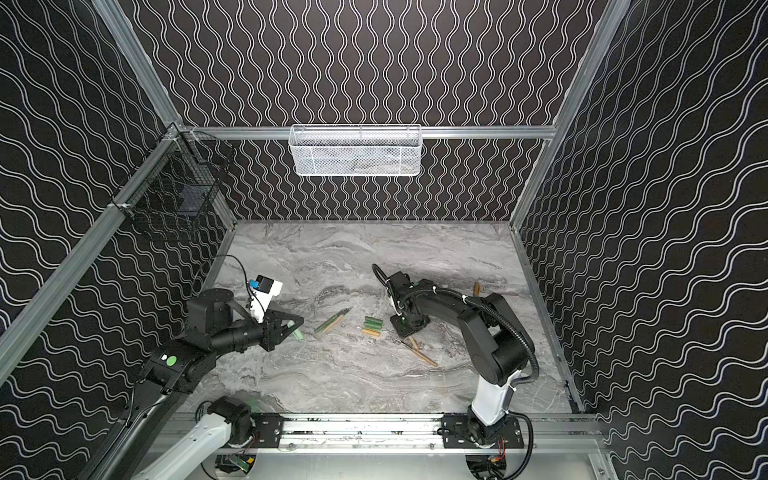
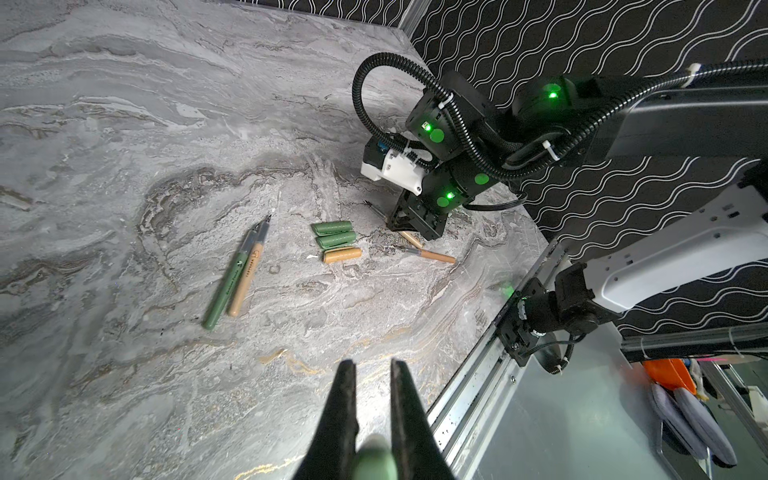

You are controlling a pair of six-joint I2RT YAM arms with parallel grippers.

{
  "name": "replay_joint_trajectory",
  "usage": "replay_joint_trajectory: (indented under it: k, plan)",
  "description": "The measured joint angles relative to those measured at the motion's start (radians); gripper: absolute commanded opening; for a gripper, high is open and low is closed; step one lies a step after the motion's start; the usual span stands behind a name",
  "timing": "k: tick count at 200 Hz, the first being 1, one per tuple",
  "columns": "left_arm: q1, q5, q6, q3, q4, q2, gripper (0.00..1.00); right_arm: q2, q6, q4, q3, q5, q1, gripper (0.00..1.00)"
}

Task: Insert the pens into the pen caps
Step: 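Lower the right gripper and grasp a tan pen with grey tip, then lift the tan pen and bring its tip under the green cap in the left gripper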

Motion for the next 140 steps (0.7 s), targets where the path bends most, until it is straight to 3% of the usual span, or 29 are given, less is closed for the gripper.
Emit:
replay_joint_trajectory:
  k: [72, 140]
  plan:
    - [0.003, 0.049, 0.0, -0.018, 0.032, -0.001, 0.0, -0.115, -0.06, -0.006, 0.07, 0.038, 0.034, 0.02]
    - [0.059, 0.291, -0.033, -0.065, 0.166, 0.002, 0.0, -0.354, -0.069, 0.071, 0.015, -0.014, 0.24, 0.02]
